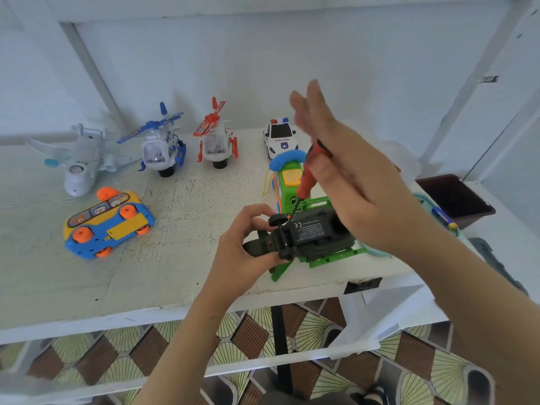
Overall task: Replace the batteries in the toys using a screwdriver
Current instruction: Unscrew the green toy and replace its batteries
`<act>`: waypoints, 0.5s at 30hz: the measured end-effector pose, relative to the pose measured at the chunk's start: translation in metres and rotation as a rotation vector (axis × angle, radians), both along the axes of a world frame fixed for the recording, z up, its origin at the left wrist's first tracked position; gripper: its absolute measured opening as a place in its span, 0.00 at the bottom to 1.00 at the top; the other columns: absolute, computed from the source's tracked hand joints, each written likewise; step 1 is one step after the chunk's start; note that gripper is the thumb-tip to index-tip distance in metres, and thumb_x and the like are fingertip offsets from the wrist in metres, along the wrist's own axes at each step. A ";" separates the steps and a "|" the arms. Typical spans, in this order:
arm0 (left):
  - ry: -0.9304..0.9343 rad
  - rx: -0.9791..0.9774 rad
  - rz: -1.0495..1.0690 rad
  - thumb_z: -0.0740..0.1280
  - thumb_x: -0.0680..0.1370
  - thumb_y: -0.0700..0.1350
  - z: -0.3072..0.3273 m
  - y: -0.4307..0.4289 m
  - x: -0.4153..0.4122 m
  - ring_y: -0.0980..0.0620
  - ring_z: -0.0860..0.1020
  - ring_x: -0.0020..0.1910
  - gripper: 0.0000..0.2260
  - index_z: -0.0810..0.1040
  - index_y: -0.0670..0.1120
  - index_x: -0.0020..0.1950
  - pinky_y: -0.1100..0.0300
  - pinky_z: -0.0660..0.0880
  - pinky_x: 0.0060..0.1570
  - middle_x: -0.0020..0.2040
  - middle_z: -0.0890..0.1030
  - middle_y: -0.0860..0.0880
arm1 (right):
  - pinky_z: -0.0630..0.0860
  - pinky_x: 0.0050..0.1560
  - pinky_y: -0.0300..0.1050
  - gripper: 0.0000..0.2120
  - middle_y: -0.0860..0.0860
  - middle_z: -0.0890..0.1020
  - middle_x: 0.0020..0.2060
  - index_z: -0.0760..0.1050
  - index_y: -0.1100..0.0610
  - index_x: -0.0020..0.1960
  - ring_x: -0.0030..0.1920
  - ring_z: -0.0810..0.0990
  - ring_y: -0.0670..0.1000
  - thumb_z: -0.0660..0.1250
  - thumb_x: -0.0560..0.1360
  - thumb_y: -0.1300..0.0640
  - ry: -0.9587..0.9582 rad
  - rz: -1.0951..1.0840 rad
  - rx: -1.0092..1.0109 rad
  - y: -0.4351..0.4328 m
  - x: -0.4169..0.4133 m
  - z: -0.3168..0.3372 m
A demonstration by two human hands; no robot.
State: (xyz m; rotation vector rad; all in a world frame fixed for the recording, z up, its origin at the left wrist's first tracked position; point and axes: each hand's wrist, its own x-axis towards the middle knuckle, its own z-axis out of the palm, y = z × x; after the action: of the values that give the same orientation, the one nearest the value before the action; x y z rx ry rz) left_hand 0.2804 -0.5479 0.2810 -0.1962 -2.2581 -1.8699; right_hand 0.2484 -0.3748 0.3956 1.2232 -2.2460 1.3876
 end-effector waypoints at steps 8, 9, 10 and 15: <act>0.017 -0.034 -0.013 0.77 0.64 0.38 0.001 0.002 0.000 0.45 0.82 0.37 0.25 0.74 0.57 0.53 0.45 0.82 0.40 0.43 0.81 0.51 | 0.74 0.49 0.36 0.19 0.54 0.79 0.42 0.74 0.63 0.65 0.40 0.79 0.48 0.64 0.78 0.55 0.297 -0.254 -0.074 -0.005 0.000 -0.005; 0.016 -0.039 -0.011 0.77 0.64 0.37 0.001 0.002 0.000 0.46 0.82 0.37 0.25 0.74 0.57 0.53 0.46 0.82 0.40 0.43 0.81 0.52 | 0.73 0.52 0.36 0.20 0.54 0.80 0.45 0.70 0.65 0.68 0.44 0.79 0.48 0.59 0.80 0.57 0.250 -0.210 -0.077 -0.005 -0.001 -0.005; 0.013 -0.046 -0.009 0.78 0.64 0.35 0.001 0.002 0.000 0.48 0.82 0.37 0.26 0.74 0.57 0.53 0.47 0.82 0.41 0.43 0.81 0.52 | 0.73 0.56 0.38 0.21 0.54 0.80 0.46 0.67 0.65 0.71 0.47 0.80 0.50 0.55 0.80 0.59 0.185 -0.149 -0.085 -0.004 -0.001 -0.005; 0.013 -0.058 -0.001 0.77 0.64 0.37 0.000 0.001 0.000 0.50 0.82 0.38 0.25 0.74 0.58 0.53 0.46 0.82 0.42 0.43 0.81 0.52 | 0.80 0.44 0.48 0.16 0.54 0.83 0.48 0.74 0.64 0.64 0.36 0.81 0.52 0.65 0.77 0.67 0.053 -0.026 -0.231 -0.004 0.004 -0.001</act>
State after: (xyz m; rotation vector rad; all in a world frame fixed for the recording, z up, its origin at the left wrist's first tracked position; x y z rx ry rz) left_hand 0.2804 -0.5464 0.2815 -0.2173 -2.3064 -1.7994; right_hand 0.2522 -0.3786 0.3949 1.1354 -1.9937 1.5356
